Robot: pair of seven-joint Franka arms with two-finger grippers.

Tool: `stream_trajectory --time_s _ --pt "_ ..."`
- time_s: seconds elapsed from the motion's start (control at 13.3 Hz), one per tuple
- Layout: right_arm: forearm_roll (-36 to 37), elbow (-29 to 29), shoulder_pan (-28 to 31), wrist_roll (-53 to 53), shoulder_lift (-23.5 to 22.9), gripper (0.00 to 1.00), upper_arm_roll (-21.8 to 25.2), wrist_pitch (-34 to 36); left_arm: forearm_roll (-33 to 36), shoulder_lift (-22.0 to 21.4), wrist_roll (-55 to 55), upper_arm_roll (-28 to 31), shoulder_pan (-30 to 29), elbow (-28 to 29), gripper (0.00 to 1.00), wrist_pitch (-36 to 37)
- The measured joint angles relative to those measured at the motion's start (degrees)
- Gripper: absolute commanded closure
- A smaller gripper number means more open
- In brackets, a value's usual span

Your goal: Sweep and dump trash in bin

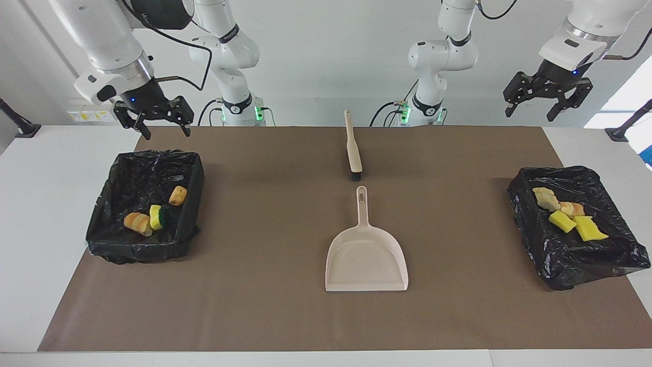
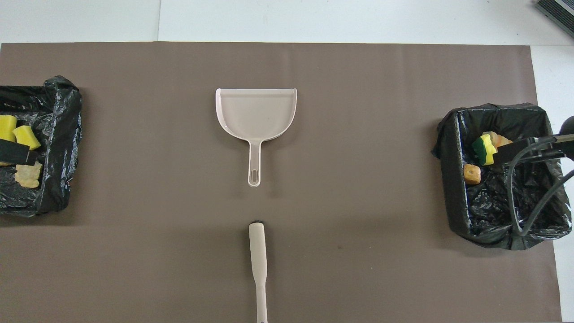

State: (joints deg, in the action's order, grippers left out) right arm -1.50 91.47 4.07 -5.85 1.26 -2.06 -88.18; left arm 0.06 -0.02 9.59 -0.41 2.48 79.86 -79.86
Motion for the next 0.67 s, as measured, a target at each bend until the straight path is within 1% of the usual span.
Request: stream_trajectory --time_s 0.15,0.67 --pt "0.0 0.0 0.0 0.0 0.0 0.00 0.0 0.0 0.0 0.7 0.0 -0.3 0.0 -0.7 0.00 0.3" --pt "0.0 0.0 0.0 0.0 0.0 0.00 0.0 0.0 0.0 0.6 0.0 -0.4 0.0 -0.7 0.00 1.1"
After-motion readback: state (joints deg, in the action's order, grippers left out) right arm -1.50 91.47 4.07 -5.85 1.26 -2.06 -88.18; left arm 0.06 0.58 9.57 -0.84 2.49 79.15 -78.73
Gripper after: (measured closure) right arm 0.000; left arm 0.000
